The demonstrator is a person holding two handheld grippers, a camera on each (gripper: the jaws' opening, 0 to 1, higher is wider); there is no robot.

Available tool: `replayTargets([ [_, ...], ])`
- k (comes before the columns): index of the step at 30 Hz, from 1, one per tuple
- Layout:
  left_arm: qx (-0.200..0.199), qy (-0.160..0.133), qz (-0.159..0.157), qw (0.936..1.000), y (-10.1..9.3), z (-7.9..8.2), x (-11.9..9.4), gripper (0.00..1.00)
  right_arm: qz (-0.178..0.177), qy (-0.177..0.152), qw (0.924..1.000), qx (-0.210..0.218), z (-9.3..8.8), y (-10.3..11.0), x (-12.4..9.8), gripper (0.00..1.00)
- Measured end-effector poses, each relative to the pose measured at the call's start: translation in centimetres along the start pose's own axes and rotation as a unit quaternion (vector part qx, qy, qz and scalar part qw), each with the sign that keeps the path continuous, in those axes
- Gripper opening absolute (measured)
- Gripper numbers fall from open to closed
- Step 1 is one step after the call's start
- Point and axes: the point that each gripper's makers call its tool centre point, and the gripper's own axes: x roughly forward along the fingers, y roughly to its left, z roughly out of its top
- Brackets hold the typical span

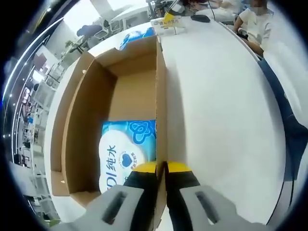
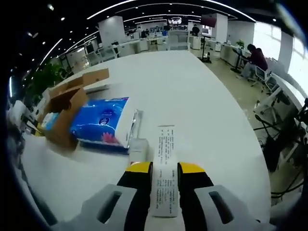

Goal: Operate the shoe box by opening the lid, removing the specified soft item, and placing it in the target area until the item is outside and the box remains undamaged.

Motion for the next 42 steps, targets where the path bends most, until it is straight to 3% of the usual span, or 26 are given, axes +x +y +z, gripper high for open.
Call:
replayTargets([
  [13, -0.002, -0.001, 0.001, 1.0, 0.0, 0.0, 0.0, 0.04, 0.004, -0.009, 0.9999, -0.004, 0.5, 0.2, -0.3, 0.24],
  [31, -0.003, -0.003, 0.004, 1.0, 0.1, 0.0, 0.0, 0.04, -0.005, -0.048, 0.9954, -0.083, 3.9, 2.3, -4.7, 0.4],
  [36, 0.0, -0.006, 0.006, 1.0, 0.0, 0.1, -0.1, 0.04, 0.01, -0.057, 0.9923, -0.11, 5.6, 4.1, -5.3, 0.46],
  [42, 0.003, -0.01, 0.006, 0.9999, 0.1, 0.1, 0.0, 0.04, 0.043, -0.098, 0.9773, -0.183, 9.2, 8.3, -6.1, 0.55],
])
